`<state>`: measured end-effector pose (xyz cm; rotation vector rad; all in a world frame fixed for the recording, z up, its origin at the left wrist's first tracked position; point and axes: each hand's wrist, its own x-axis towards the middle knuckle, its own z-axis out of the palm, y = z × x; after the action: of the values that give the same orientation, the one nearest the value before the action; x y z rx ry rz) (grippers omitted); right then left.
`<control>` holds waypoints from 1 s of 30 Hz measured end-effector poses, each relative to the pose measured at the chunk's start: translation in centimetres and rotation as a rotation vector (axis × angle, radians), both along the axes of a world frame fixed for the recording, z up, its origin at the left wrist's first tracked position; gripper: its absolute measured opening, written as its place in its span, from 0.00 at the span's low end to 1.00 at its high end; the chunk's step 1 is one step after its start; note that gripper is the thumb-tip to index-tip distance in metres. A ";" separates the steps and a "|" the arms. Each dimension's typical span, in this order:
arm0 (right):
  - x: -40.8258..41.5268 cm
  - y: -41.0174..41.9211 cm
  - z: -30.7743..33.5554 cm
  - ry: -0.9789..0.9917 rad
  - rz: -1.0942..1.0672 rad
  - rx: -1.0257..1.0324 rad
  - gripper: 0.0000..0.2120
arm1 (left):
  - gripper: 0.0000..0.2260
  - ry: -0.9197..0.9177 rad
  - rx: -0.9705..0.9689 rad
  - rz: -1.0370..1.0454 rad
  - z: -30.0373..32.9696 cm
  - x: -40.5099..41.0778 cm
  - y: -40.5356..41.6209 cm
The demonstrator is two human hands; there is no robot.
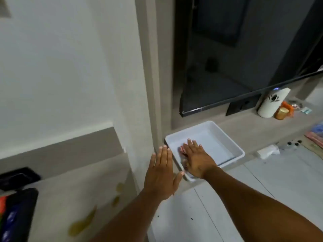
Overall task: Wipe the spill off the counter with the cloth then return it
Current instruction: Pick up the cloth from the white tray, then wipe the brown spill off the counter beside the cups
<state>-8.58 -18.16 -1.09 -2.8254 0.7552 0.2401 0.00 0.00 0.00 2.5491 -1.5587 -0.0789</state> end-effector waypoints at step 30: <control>-1.7 18.9 -0.6 -0.428 -0.153 0.211 0.40 | 0.33 0.025 -0.005 0.076 -1.2 -1.9 11.5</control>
<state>-10.30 0.77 -1.71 -2.4774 0.7861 -0.2847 -1.86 11.46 -1.22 2.5904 -1.4494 -0.0976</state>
